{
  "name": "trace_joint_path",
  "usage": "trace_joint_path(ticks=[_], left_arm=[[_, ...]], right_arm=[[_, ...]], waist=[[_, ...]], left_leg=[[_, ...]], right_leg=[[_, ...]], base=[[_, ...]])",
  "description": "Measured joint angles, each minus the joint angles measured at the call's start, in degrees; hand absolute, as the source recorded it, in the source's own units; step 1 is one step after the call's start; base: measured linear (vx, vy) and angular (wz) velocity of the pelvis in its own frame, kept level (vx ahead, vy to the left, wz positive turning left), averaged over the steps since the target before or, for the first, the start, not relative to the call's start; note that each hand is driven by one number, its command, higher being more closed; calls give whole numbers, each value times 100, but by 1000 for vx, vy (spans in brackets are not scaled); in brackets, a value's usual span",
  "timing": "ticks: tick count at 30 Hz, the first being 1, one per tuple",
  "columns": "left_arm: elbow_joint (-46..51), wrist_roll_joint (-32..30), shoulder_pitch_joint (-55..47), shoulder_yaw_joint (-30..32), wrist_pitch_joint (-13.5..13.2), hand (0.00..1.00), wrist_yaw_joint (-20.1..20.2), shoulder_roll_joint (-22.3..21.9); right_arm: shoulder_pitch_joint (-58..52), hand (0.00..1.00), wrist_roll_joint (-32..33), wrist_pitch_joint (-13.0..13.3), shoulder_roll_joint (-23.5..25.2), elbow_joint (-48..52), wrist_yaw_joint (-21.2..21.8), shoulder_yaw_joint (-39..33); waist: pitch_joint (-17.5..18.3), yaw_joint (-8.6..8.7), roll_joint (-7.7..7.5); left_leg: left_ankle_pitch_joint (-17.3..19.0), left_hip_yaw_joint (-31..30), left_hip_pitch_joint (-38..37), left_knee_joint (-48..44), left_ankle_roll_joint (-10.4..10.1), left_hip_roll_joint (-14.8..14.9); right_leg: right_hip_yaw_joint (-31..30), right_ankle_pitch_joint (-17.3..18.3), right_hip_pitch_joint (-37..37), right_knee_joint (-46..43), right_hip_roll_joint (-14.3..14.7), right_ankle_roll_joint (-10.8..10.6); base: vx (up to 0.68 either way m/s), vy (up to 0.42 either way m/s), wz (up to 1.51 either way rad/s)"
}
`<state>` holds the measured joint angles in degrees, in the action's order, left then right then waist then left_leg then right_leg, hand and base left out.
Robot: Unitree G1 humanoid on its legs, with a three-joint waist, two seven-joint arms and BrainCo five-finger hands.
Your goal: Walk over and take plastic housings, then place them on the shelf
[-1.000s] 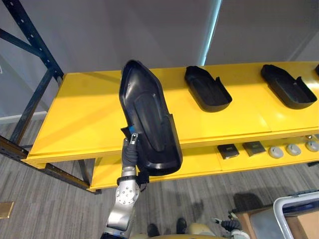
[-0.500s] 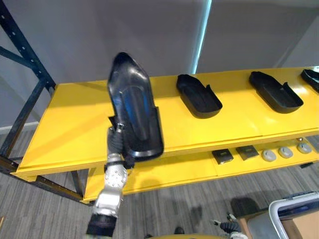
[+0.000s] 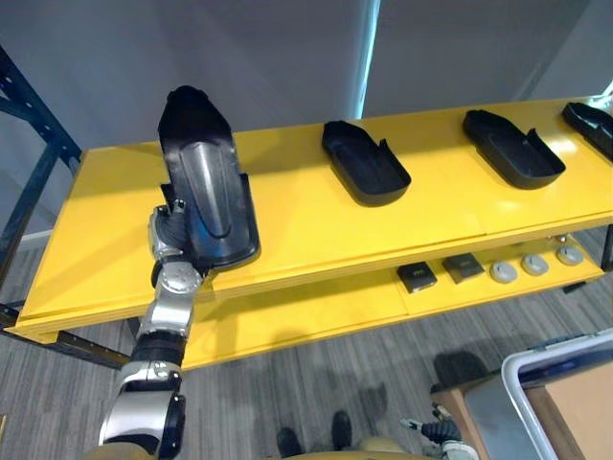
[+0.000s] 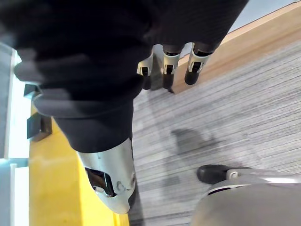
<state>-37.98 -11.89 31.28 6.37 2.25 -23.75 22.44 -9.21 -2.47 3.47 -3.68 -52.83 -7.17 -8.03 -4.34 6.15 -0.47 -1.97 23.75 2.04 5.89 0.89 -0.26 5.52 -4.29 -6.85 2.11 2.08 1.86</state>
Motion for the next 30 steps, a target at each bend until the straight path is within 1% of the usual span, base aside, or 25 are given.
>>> trace_joint_path(ticks=[2, 3, 6, 10, 14, 20, 23, 25, 27, 28, 29, 30], left_arm=[[-184, -2, 156, 65, -1, 100, -1, 32], [-343, -1, 303, 89, 3, 0, -3, 63], [-552, -5, 500, 109, 21, 0, -47, 90], [-682, -36, 650, 220, 119, 0, -186, 101], [-852, -52, 833, 274, 128, 0, -408, 122], [-984, -47, 1113, 278, 141, 0, -428, 140], [-917, 28, 1143, 279, 141, 0, -559, 129], [-499, 234, 1130, 287, 144, 0, -748, 61], [466, 316, 995, 278, 105, 0, -940, 15], [1113, 340, 877, 276, 78, 0, -1037, -21], [1817, 332, 695, 262, -12, 0, -1117, -132], [2325, 280, 513, 246, -109, 0, -1146, -240]], right_arm=[[-17, 0, 0, 1, -2, -19, -1, 0], [-15, 0, 0, 8, 2, -17, 0, 1], [-13, 0, 5, 27, 2, -16, 0, 2], [-2, 0, 7, 65, 1, -10, 0, 10], [5, 0, 12, 128, 4, 19, -2, 17], [19, 0, 15, 176, -39, 28, 7, 143], [24, 0, 17, 191, -46, 29, 9, 161], [24, 0, 18, 193, -75, 28, 9, 223], [24, 0, 17, 194, -82, 33, 10, 235], [22, 0, 18, 195, -95, 33, 10, 254], [17, 0, 19, 196, -133, 28, 10, 342], [17, 0, 22, 198, -144, 31, 14, 363]], waist=[[-38, 3, -17], [-74, 11, -28], [-129, 20, -37], [-174, 60, -37], [-263, 81, -38], [-354, 92, -39], [-381, 98, -38], [-384, 91, -38], [-387, 85, -36], [-389, 89, -34], [-395, 89, -23], [-399, 89, -17]], left_leg=[[-1, 5, 17, 0, 1, -8], [-1, 9, 24, 1, 2, -11], [-3, 35, 40, 2, 7, -19], [-18, 43, 120, 0, 30, -25], [-18, 44, 126, -2, 31, -26], [-18, 43, 132, 2, 31, -12], [-18, 38, 132, 2, 30, -9], [-20, 12, 136, 1, 31, -10], [-22, -15, 141, 1, 32, -16], [-22, -38, 145, 0, 33, -15], [-22, -89, 148, 1, 33, -16], [-23, -139, 148, 1, 34, -17]], right_leg=[[-33, -6, -31, -8, 0, -5], [-40, -7, -39, -9, -1, -7], [-75, -12, -63, -5, -3, -5], [-87, -32, -142, -1, -4, 27], [-99, -33, -147, 13, 3, 29], [-112, -38, -158, 15, 15, 41], [-109, -37, -158, 15, 17, 44], [-85, -34, -155, 14, 16, 49], [-62, -28, -150, 14, 13, 56], [-63, -26, -148, 14, 5, 60], [-62, -25, -141, 14, 0, 59], [-62, -25, -131, 14, -2, 59]], base=[[-12, 17, -9], [-7, 19, -5], [15, 16, -5], [39, 12, -1], [8, 2, 0], [0, 0, 0], [0, 0, 0], [6, 0, 6], [9, 6, 6], [13, 11, 8], [14, 11, 11], [10, 8, 13]])
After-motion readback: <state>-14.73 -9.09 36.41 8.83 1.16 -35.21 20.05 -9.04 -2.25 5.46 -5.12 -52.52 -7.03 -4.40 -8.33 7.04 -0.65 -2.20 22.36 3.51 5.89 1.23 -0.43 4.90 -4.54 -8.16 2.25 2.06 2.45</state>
